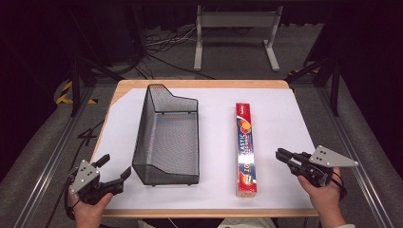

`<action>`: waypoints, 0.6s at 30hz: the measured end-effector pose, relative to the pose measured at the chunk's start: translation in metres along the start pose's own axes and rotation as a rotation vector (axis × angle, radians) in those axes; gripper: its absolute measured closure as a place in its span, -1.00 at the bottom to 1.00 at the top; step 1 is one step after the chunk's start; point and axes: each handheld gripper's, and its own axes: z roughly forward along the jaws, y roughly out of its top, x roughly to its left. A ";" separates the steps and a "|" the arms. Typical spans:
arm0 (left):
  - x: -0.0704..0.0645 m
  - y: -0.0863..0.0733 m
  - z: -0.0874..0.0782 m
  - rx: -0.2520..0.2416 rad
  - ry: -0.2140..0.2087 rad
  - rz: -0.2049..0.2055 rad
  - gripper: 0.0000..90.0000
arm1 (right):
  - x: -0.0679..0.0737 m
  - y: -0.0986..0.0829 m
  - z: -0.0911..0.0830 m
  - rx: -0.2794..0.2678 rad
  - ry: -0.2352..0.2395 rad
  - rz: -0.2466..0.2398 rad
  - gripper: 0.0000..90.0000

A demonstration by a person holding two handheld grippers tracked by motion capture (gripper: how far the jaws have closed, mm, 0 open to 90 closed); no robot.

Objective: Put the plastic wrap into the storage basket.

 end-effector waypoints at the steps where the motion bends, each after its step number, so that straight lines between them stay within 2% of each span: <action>1: 0.000 0.000 0.000 -0.001 0.000 0.000 -0.67 | 0.001 0.002 0.001 0.004 0.015 0.006 1.00; 3: 0.000 0.000 0.000 -0.001 0.000 0.000 -0.67 | 0.004 0.008 0.004 -0.002 0.051 -0.001 1.00; 4: 0.000 0.000 0.000 0.000 0.000 0.000 -0.67 | 0.004 0.008 0.004 -0.002 0.051 -0.001 1.00; 7: 0.000 0.000 0.001 0.003 -0.002 0.001 -0.67 | 0.013 0.018 0.008 -0.017 0.111 -0.018 1.00; 12: 0.001 0.000 0.001 0.000 -0.001 0.002 -0.67 | 0.020 0.027 0.013 -0.032 0.144 -0.035 1.00; 18: 0.001 -0.001 0.001 -0.001 -0.001 -0.001 -0.67 | 0.027 0.037 0.021 -0.046 0.227 -0.035 1.00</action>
